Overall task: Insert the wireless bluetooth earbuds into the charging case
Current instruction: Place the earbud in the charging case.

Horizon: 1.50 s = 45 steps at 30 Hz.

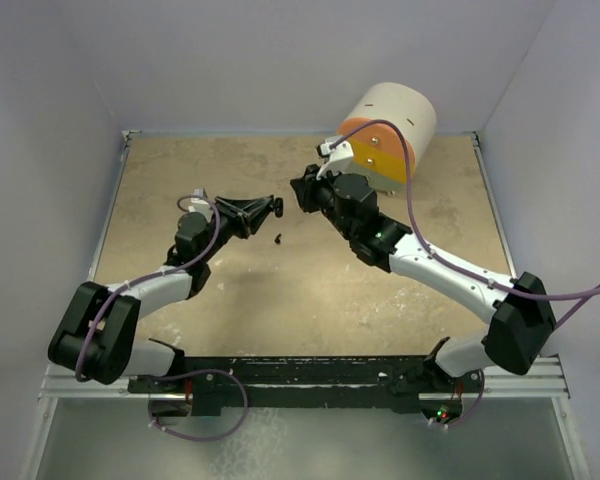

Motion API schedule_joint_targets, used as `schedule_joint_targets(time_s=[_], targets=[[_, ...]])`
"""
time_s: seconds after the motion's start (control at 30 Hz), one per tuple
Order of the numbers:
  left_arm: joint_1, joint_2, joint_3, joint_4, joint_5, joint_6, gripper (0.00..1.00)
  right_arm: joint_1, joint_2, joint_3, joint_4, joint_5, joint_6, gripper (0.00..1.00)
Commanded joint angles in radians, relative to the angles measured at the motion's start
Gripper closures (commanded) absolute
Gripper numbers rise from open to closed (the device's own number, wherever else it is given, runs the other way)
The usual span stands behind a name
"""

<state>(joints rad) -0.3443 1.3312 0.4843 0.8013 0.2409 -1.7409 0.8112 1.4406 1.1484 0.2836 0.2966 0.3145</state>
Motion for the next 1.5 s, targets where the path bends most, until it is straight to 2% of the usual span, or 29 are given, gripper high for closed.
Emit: schedule_joint_targets(time_s=[0.0,0.23,0.43,0.87,1.47], targets=[[-0.028,0.067,0.068,0.215,0.047,-0.083,1.0,-0.001,-0.031,-0.029,0.119,0.011,-0.041,1.0],[-0.06,0.117,0.123,0.253,0.064,-0.115,1.0,-0.003,-0.023,-0.092,0.283,-0.038,-0.12,1.0],[-0.064,0.116,0.098,0.257,0.061,-0.115,1.0,-0.003,-0.019,-0.144,0.39,-0.048,-0.167,1.0],[-0.077,0.118,0.085,0.268,0.072,-0.142,1.0,-0.004,-0.03,-0.208,0.494,-0.125,-0.196,1.0],[-0.079,0.067,0.073,0.246,0.073,-0.166,1.0,-0.023,-0.014,-0.218,0.523,-0.165,-0.193,1.0]])
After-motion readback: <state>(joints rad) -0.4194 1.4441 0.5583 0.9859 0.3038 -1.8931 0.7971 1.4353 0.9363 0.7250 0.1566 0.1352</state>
